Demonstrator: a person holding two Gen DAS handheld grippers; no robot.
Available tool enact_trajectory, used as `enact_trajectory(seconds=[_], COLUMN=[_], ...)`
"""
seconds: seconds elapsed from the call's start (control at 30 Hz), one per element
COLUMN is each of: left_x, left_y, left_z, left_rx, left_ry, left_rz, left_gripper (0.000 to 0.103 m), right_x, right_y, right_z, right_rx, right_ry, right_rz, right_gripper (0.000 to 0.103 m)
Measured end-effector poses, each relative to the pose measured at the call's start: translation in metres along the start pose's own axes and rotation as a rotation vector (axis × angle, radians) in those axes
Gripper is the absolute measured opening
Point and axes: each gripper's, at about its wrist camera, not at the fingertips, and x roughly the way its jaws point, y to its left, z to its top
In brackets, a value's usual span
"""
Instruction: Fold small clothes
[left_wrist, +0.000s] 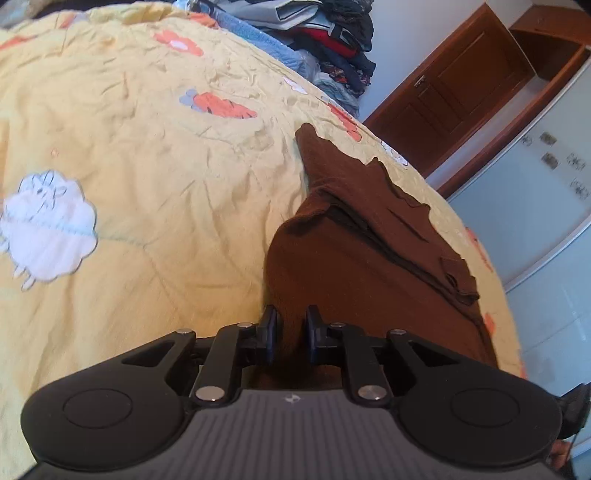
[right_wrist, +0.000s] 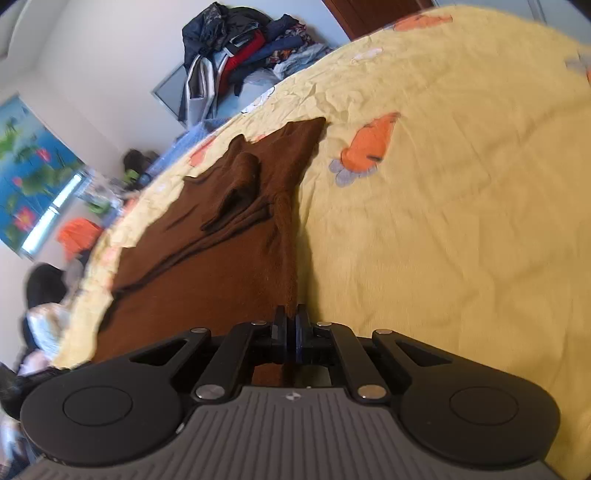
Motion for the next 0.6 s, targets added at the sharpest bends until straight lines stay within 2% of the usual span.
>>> enact_trajectory(seconds=[0.03, 0.07, 0.1, 0.13, 0.17, 0.2, 0.27, 0.3, 0.33, 0.37, 0.4, 0.43, 0.47, 0.5, 0.57, 0.6], left_x=[-0.001, -0.001, -0.001, -0.003, -0.004, -0.003, 0.001, 0.005, 0.008, 0.012, 0.017, 0.024, 0.027, 0.025, 0.014, 0.011], left_y=[0.002, 0.004, 0.007, 0.01, 0.011, 0.012, 0.008, 0.005, 0.003, 0.002, 0.002, 0.003, 0.006, 0.01, 0.01, 0.011], left_z=[-0.002, -0.004, -0.006, -0.009, -0.011, -0.011, -0.01, -0.009, -0.007, -0.005, -0.003, 0.0, 0.001, 0.002, 0.004, 0.004], left_rx=[-0.017, -0.046, -0.075, -0.103, -0.125, -0.14, -0.152, -0.15, -0.147, -0.151, -0.156, -0.164, -0.18, -0.193, -0.138, -0.112], left_ry=[0.017, 0.043, 0.058, 0.052, 0.045, 0.044, 0.038, 0.034, 0.031, 0.036, 0.052, 0.082, 0.099, 0.09, 0.049, 0.042], left_rz=[-0.02, -0.047, -0.077, -0.114, -0.149, -0.172, -0.176, -0.176, -0.176, -0.171, -0.154, -0.123, -0.099, -0.096, -0.024, -0.013], left_gripper=[0.018, 0.027, 0.04, 0.047, 0.061, 0.068, 0.069, 0.068, 0.067, 0.056, 0.027, 0.012, 0.005, 0.005, 0.004, 0.004], right_x=[-0.002, -0.005, -0.009, -0.012, -0.013, -0.014, -0.01, -0.007, -0.004, 0.0, 0.005, 0.01, 0.01, 0.008, -0.005, -0.011], right_y=[-0.002, -0.004, -0.004, -0.006, -0.007, -0.009, -0.008, -0.003, 0.002, 0.006, 0.007, 0.008, 0.008, 0.004, -0.002, -0.007], right_z=[-0.001, -0.004, -0.006, -0.009, -0.012, -0.015, -0.018, -0.018, -0.017, -0.017, -0.016, -0.016, -0.017, -0.016, -0.015, -0.014], right_rx=[0.042, 0.073, 0.095, 0.115, 0.139, 0.168, 0.203, 0.186, 0.166, 0.161, 0.158, 0.139, 0.124, 0.129, 0.099, 0.102], right_ry=[0.011, 0.022, 0.029, 0.038, 0.05, 0.063, 0.083, 0.096, 0.105, 0.118, 0.144, 0.17, 0.167, 0.155, 0.112, 0.099], right_rz=[0.005, 0.019, 0.044, 0.079, 0.125, 0.169, 0.214, 0.214, 0.208, 0.205, 0.194, 0.155, 0.145, 0.144, 0.101, 0.095], right_gripper=[0.014, 0.019, 0.032, 0.047, 0.053, 0.06, 0.06, 0.06, 0.055, 0.047, 0.019, 0.008, 0.008, 0.007, 0.007, 0.007])
